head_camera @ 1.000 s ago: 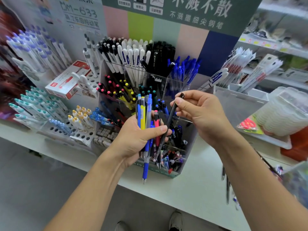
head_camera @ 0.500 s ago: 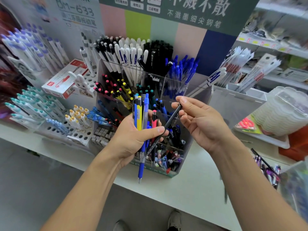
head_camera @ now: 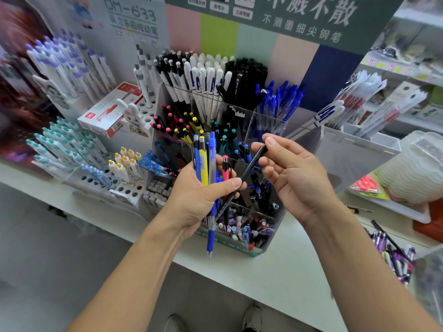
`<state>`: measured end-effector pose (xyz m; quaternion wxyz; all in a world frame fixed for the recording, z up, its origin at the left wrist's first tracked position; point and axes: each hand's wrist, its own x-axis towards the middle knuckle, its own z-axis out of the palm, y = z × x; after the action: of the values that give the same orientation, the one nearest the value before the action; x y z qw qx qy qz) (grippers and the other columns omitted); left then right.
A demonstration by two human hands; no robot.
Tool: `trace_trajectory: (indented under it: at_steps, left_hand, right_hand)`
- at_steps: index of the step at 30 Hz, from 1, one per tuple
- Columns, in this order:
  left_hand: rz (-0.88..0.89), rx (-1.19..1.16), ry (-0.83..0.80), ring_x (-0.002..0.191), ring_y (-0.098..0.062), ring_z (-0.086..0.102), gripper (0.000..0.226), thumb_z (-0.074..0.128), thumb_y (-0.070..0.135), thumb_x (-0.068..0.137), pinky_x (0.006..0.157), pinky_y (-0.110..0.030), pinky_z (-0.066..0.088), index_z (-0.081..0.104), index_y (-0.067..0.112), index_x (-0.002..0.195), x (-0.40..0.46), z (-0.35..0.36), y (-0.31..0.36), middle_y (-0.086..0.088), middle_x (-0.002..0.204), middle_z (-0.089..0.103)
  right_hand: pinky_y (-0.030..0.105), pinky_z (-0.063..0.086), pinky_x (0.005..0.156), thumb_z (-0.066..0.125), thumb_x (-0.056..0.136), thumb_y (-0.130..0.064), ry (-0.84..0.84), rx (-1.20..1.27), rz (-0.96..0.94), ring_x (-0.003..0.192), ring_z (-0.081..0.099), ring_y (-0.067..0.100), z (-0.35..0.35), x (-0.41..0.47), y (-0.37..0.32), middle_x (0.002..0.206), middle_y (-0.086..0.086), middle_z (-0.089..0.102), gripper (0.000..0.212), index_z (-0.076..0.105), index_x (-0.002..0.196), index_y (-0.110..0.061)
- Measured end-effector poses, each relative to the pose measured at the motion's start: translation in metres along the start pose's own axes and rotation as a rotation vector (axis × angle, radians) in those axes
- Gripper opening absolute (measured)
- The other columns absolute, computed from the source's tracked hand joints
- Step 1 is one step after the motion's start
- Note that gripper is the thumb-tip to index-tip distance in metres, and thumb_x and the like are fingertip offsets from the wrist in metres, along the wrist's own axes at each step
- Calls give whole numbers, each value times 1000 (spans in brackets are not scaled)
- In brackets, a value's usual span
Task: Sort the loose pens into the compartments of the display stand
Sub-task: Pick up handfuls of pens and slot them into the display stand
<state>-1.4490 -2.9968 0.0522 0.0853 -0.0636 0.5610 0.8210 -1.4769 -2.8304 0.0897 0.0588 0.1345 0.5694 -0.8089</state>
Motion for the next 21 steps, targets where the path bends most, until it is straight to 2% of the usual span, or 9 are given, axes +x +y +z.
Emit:
trace_trajectory:
  at_steps: [6, 9, 12, 15, 16, 19, 21]
  left_hand:
    - [52, 134, 40, 87, -36, 75, 36, 77, -8, 78, 68, -28, 60, 57, 12, 100, -1, -10, 7, -14, 88, 71]
    - [66, 126, 66, 87, -36, 75, 37, 78, -7, 76, 68, -28, 60, 57, 12, 100, -1, -10, 10, -18, 94, 70]
    - [55, 81, 58, 84, -36, 76, 36, 78, -5, 74, 68, -31, 61, 57, 12, 98, -1, -11, 13, -16, 90, 72]
    - [29, 0, 40, 80, -31, 76, 34, 76, -1, 75, 66, -30, 60, 56, 12, 99, -1, -9, 16, -8, 79, 73]
    - [18, -24, 50, 75, -27, 75, 30, 75, -1, 80, 63, -28, 59, 56, 13, 99, 0, -7, 17, -7, 76, 73]
    - [-19, -85, 137, 61, -18, 69, 20, 71, 0, 86, 54, -23, 55, 60, 11, 98, 7, -11, 22, -10, 73, 72]
    - [-42, -122, 167, 61, -17, 69, 20, 71, -2, 86, 56, -23, 56, 62, 9, 100, 11, -16, 24, -11, 73, 71]
  right_hand:
    - [14, 51, 55, 68, 93, -11, -2, -90, 11, 61, 62, 9, 6, 5, 6, 94, 12, 78, 12, 73, 101, -4]
    - [19, 51, 53, 70, 94, -16, 27, -270, -169, 60, 62, 13, 8, 7, 14, 83, 7, 77, 11, 76, 99, -9]
    - [25, 52, 54, 73, 92, -17, 10, -520, -344, 59, 62, 15, 8, 7, 21, 74, 4, 74, 11, 76, 102, -12]
    - [22, 52, 53, 67, 95, -6, -60, -343, -256, 57, 61, 14, 14, 7, 11, 79, 11, 74, 6, 69, 99, -4]
    - [22, 53, 53, 64, 95, -3, -55, -317, -298, 57, 61, 15, 16, 8, 2, 80, 13, 74, 5, 66, 99, -2]
    - [28, 54, 53, 63, 97, -1, 72, -358, -694, 56, 64, 17, 17, 16, -39, 80, 14, 72, 6, 63, 101, 3]
    - [33, 56, 54, 64, 97, -6, 158, -383, -969, 58, 67, 21, 21, 24, -65, 81, 13, 71, 7, 60, 101, -2]
